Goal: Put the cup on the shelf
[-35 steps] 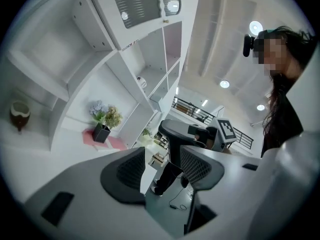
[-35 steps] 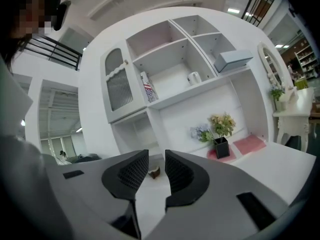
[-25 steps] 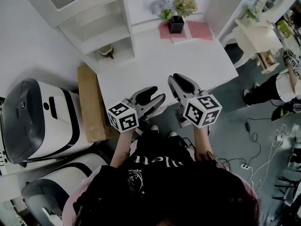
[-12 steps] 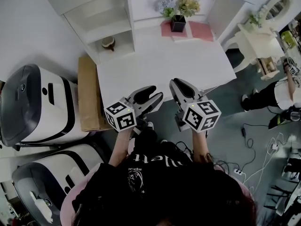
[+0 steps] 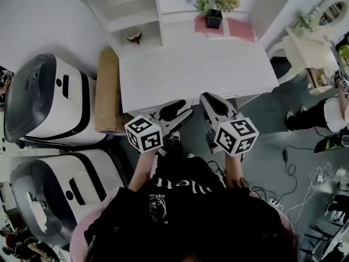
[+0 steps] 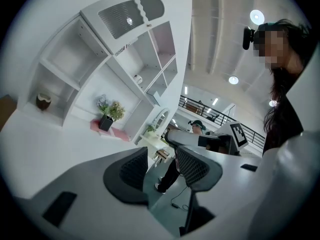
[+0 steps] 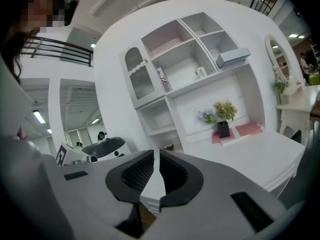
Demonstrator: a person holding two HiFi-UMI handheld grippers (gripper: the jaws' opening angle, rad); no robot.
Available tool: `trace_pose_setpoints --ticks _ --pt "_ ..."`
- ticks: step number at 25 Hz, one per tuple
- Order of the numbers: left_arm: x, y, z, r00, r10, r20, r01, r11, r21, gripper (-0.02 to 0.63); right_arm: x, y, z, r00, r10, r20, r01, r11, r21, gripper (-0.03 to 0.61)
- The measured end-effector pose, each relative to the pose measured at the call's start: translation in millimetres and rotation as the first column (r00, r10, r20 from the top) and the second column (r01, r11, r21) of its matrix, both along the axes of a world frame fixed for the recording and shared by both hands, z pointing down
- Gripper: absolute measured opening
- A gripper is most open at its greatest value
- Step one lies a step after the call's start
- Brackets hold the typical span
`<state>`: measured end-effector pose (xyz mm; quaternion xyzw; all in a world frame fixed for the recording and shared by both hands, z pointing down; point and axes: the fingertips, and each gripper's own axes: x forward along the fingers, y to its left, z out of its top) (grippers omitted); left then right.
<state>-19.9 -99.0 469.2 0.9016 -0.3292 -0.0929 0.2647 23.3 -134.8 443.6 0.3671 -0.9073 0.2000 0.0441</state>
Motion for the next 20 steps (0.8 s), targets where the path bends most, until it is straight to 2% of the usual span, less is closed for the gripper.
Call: trace_pose_setpoints --ticks 6,20 --pt "6.8 27.6 2.6 0.999 -0.045 -0.006 0.045 0.999 0.001 0.19 8.2 33.8 3.4 0.999 -0.042 -0.016 0.042 0.999 0.008 0.065" --pt "19.9 67.5 5.9 0.997 -0.08 0.02 0.08 0.997 0.024 0.13 13.9 83.1 9.3 0.992 -0.118 -0.036 0.119 0.993 0.017 0.061"
